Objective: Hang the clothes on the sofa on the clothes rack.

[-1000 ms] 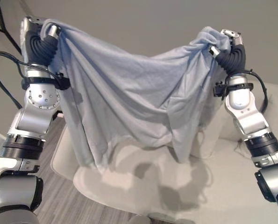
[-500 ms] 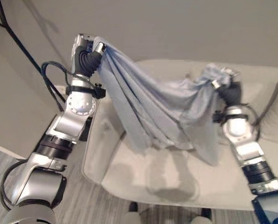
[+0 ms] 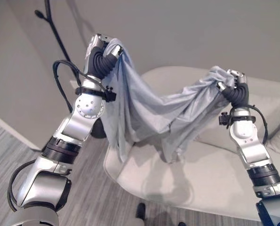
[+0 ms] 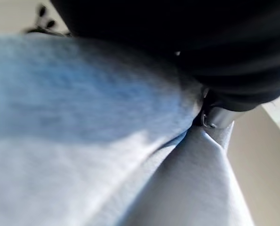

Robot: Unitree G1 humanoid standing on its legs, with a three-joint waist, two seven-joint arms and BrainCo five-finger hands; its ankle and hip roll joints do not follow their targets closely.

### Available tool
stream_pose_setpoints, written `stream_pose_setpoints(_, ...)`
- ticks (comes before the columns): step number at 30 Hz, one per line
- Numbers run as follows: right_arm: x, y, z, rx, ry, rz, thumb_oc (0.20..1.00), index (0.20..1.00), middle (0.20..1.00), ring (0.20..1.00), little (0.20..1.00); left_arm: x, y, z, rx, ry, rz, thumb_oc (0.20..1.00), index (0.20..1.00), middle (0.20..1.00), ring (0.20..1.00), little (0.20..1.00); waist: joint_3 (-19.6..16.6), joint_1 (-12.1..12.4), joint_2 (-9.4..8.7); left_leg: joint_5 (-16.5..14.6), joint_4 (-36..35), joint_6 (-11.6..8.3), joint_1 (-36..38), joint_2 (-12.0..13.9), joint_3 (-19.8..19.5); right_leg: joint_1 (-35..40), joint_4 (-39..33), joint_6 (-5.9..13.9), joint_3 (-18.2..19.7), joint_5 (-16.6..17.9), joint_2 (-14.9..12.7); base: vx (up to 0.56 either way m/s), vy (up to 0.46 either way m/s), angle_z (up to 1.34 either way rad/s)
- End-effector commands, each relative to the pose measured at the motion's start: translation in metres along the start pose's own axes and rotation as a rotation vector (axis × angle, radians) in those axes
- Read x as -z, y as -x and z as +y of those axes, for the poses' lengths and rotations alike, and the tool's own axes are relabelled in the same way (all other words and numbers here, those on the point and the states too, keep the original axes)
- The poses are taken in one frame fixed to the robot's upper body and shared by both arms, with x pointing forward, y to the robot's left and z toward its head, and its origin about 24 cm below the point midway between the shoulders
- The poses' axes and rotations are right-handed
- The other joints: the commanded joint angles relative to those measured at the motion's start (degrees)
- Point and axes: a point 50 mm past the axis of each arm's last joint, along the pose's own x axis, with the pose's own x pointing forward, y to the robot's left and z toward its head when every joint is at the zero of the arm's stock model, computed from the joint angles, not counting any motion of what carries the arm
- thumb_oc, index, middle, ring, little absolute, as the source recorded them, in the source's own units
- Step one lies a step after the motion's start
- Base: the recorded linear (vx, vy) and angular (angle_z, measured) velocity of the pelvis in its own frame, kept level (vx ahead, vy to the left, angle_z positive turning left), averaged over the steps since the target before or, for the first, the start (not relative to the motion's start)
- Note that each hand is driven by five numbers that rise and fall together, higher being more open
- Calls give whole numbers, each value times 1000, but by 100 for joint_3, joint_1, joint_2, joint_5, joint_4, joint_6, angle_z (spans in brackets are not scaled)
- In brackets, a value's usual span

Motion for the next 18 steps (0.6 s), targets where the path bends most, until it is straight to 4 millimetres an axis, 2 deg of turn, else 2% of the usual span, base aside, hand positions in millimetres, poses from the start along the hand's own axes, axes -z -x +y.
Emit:
stream_pose_setpoints(1, -16, -8, -11, 9, 41, -102, 200, 200, 200, 200, 200, -8, -14, 12, -67, -13, -53, 200, 200, 200, 200, 200, -608, -10, -5, -482, 20, -71, 257, -312, -184, 119, -586, -125, -159, 564, 509, 4, -59, -2)
stream_pose_setpoints(5, -16, -8, -9, -1, 37, -103, 200, 200, 200, 200, 200, -7, -13, 15, -88, -14, -47, 200, 200, 200, 200, 200, -455, -6, -13, -604, 496, -18, 74, -337, -242, 145, -599, -123, -151, 606, 447, -70, -39, -1)
stream_pose_setpoints(6, -15, -8, -12, 6, 44, -101, 200, 200, 200, 200, 200, -7, -12, 13, -91, -4, -46, 200, 200, 200, 200, 200, -371, -19, -18, -625, 763, -91, -135, -303, -202, 159, -602, -122, -226, 590, 402, -73, 23, -1)
stream_pose_setpoints(9, -20, -13, -12, 16, 42, -122, 200, 200, 200, 200, 200, -8, -15, 13, -104, 6, -48, 200, 200, 200, 200, 200, -362, -34, -13, -472, 696, -206, -326, -64, -332, 127, -602, -74, -245, 622, 277, -40, 111, 14)
stream_pose_setpoints(11, -24, -17, -13, 18, 48, -138, 200, 200, 200, 200, 200, -9, -18, 15, -113, 8, -53, 200, 200, 200, 200, 200, -365, -66, -30, -287, 578, -290, -366, 230, -435, 63, -593, -28, -202, 600, 177, 3, 148, -1)
stream_pose_setpoints(15, -30, -20, -19, 43, 57, -164, 200, 200, 200, 200, 200, -11, -23, 13, -125, 41, -55, 200, 200, 200, 200, 200, -365, -159, -26, 55, 258, -454, -181, 986, -445, -9, -566, 81, -181, 538, -46, 37, 206, -9)
stream_pose_setpoints(16, -30, -20, -20, 43, 58, -164, 200, 200, 200, 200, 200, -12, -23, 13, -125, 42, -55, 200, 200, 200, 200, 200, -355, -152, -13, 71, 212, -467, -142, 1008, -442, 4, -563, 74, -181, 531, -28, 135, 463, -10)
stream_pose_setpoints(17, -30, -19, -27, 73, 68, -166, 200, 200, 200, 200, 200, -12, -23, 11, -141, 75, -56, 200, 200, 200, 200, 200, -379, -238, 104, 273, 61, -660, -88, 1436, -510, 80, -581, 198, -128, 431, -199, 74, 367, 4)
stream_pose_setpoints(18, -30, -19, -27, 74, 69, -166, 200, 200, 200, 200, 200, -12, -23, 11, -142, 76, -57, 200, 200, 200, 200, 200, -368, -235, 117, 328, 68, -665, -121, 1444, -528, 50, -569, 195, -125, 476, -186, 115, 515, 22)
